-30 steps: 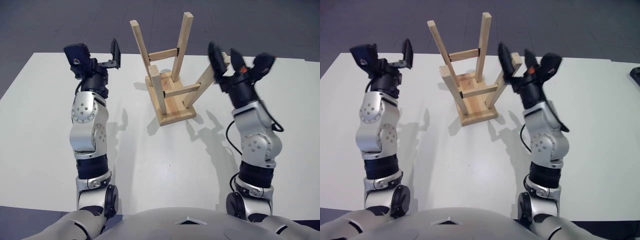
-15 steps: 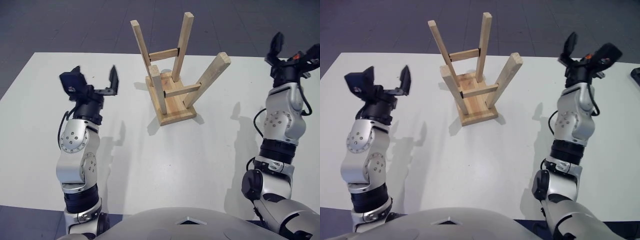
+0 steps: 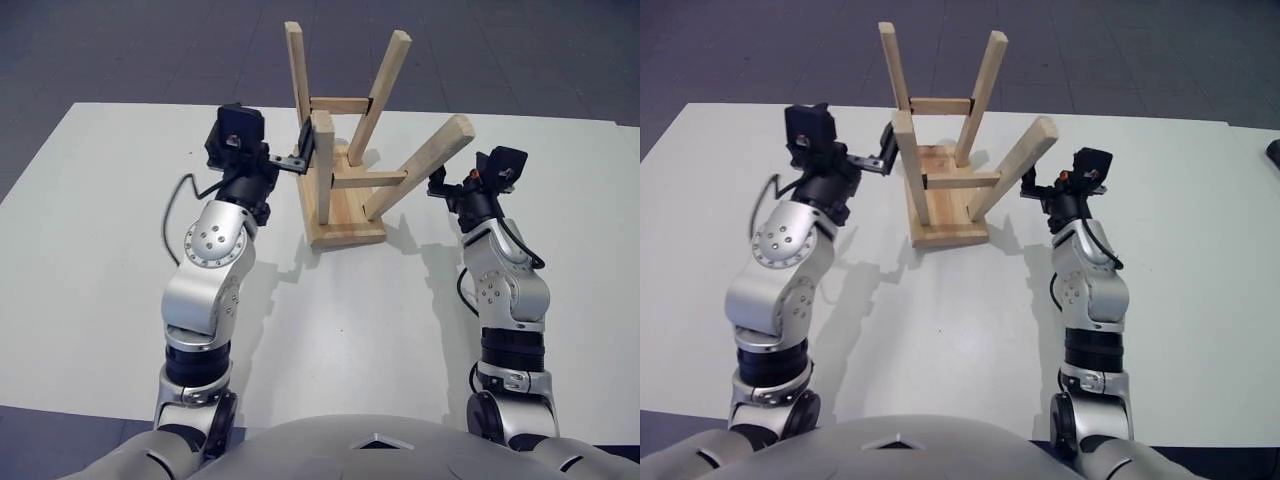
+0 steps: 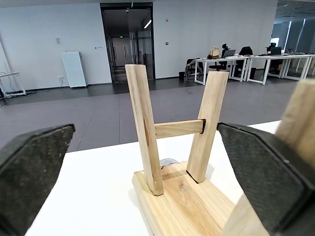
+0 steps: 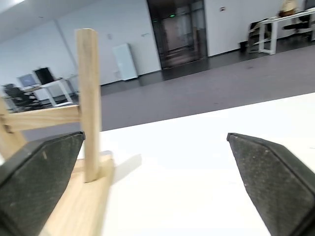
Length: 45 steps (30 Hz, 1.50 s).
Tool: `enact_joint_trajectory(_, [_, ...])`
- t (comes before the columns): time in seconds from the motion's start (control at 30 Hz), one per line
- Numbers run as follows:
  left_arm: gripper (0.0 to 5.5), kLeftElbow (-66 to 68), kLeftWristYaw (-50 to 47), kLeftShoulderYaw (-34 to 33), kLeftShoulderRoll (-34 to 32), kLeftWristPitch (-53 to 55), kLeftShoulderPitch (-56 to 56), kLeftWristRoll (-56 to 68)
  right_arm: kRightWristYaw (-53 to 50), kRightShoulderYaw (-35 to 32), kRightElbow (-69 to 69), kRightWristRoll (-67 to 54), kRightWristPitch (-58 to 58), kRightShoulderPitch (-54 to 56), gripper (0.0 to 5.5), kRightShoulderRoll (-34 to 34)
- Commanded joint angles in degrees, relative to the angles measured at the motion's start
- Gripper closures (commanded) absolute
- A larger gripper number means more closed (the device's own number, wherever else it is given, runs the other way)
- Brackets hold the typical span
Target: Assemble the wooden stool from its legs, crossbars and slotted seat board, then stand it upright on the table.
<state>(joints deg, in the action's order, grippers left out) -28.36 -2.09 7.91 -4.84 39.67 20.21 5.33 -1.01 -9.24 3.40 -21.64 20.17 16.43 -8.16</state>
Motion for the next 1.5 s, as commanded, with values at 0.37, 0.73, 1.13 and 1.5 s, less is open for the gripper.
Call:
enact_joint_trajectory(0.37, [0.10,5.02,-9.75,-21.34,0.68,-4.48,-0.53,-2.26,0.96,-9.41,10.81,-5.53,0.36,6.06,0.14,-4.22])
enact_joint_trajectory(0.73, [0.10,10.85,-14.98,-29.82,-0.61,-12.17,6.60,-1.39,23.72,14.60,29.86,-16.51,10.90,7.10,0.14,-13.29])
enact_joint_trajectory(1.13, [0.10,12.84,-14.16,-25.94,-1.66,-13.88,6.14,-3.77,18.93,14.54,16.91,12.94,2.55,9.02,0.14,-21.00])
enact_joint_trajectory(1.5, [0.10,11.37,-12.76,-25.44,-2.77,-12.59,2.22,-4.67,18.64,-1.03,17.01,-1.02,7.57,14.94,0.14,-16.78])
